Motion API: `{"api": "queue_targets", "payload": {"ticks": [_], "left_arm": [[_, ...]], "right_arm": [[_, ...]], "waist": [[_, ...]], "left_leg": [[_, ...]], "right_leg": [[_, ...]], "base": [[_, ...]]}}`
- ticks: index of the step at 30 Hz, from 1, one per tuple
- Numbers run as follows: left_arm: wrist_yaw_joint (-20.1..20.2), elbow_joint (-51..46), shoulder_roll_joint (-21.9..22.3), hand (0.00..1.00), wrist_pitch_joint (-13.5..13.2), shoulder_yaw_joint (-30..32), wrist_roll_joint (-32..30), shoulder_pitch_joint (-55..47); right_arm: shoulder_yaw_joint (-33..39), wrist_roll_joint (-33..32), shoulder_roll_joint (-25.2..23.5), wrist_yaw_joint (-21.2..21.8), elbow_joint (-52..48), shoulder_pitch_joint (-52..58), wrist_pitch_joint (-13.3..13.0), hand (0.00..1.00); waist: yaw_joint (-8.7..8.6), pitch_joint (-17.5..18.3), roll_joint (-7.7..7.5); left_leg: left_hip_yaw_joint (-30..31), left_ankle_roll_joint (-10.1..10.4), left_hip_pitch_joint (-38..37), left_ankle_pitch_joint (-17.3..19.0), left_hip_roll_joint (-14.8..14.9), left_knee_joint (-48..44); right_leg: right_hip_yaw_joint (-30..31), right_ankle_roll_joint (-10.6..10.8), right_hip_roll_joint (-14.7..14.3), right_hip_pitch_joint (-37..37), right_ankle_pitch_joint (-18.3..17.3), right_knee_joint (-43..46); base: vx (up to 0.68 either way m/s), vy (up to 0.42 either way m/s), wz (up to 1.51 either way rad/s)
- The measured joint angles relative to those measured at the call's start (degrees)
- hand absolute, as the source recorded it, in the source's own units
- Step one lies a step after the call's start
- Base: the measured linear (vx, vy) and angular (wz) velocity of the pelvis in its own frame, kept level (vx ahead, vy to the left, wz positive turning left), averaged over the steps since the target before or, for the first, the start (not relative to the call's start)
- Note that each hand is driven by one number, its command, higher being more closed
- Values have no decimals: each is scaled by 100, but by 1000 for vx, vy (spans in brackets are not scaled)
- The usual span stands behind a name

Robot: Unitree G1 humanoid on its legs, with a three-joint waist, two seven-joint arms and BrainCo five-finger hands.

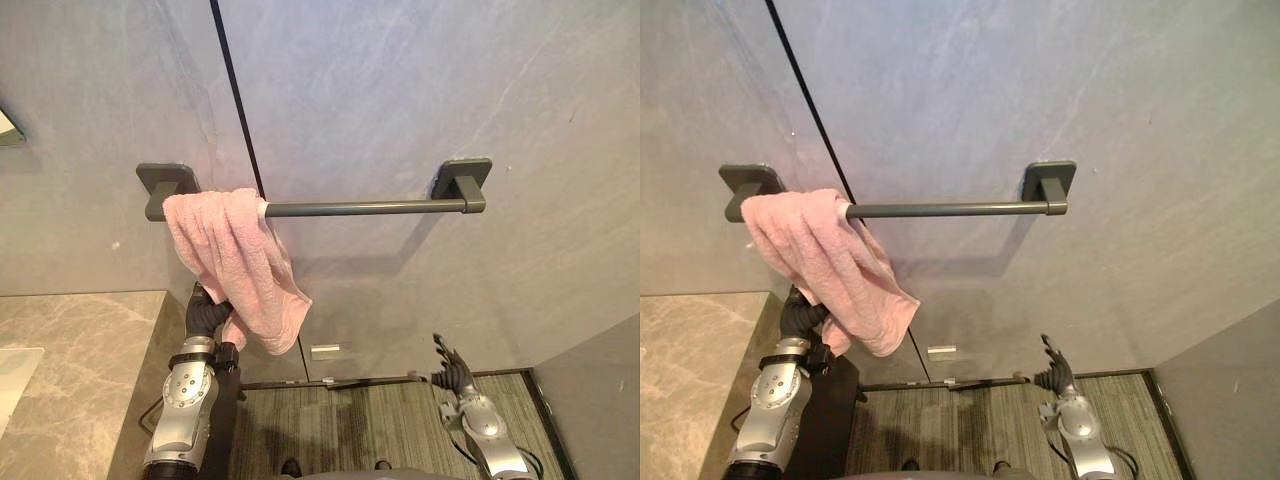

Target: Organize washtable

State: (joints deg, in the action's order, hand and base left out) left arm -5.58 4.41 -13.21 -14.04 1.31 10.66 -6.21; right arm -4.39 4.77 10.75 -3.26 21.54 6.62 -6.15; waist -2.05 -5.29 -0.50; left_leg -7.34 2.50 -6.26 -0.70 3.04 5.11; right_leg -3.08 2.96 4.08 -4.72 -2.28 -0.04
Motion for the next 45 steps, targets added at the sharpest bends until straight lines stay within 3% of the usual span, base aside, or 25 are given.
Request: {"api": "queue_targets", "payload": {"ticks": [4,11,15,21,36,37,45], "left_arm": [[15,-179,5,100,-13,-193,-5,-1],[5,-356,148,100,-29,-215,-4,0],[-7,-413,192,100,-32,-225,1,0],[-87,-413,334,100,-34,-224,3,-1],[-98,-412,397,100,-42,-445,104,-5],[-99,-411,392,100,-43,-472,105,-5],[-99,-408,336,100,-49,-576,105,-4]], "right_arm": [[-588,-131,168,262,-926,-193,-259,0],[-1251,-444,489,476,-1734,-662,-282,0],[-1705,-829,520,486,-2067,-1294,-466,0],[-1930,-1205,292,480,-2093,-1661,-507,0],[-2371,-1330,-91,447,-1503,-2560,-493,0],[-2377,-1346,-105,447,-1428,-2614,-493,100],[-2590,-1377,-293,421,-1133,-2947,-467,100]], "waist": [[14,0,-19],[93,-10,-42],[152,-11,-42],[300,-9,-46],[378,-1,-106],[422,-2,-111],[459,-2,-222]], "left_leg": [[-32,-1,21,0,-7,-26],[-28,-3,19,5,-6,-35],[7,-5,3,3,-4,-39],[65,-8,-2,-16,-16,-4],[380,29,162,-167,8,25],[380,37,164,-173,17,25],[403,64,208,-194,82,25]], "right_leg": [[30,2,6,-12,1,5],[45,3,3,-8,1,22],[28,7,3,-13,-4,71],[-18,13,13,-17,-12,95],[-312,2,-8,-11,-34,84],[-308,-1,-17,-11,-32,81],[-308,-21,-85,-2,-18,45]], "base": [[15,-12,-4],[6,-4,-1],[-52,-18,2],[-33,-12,5],[-25,-23,11],[-38,-20,1],[-19,-10,1]]}}
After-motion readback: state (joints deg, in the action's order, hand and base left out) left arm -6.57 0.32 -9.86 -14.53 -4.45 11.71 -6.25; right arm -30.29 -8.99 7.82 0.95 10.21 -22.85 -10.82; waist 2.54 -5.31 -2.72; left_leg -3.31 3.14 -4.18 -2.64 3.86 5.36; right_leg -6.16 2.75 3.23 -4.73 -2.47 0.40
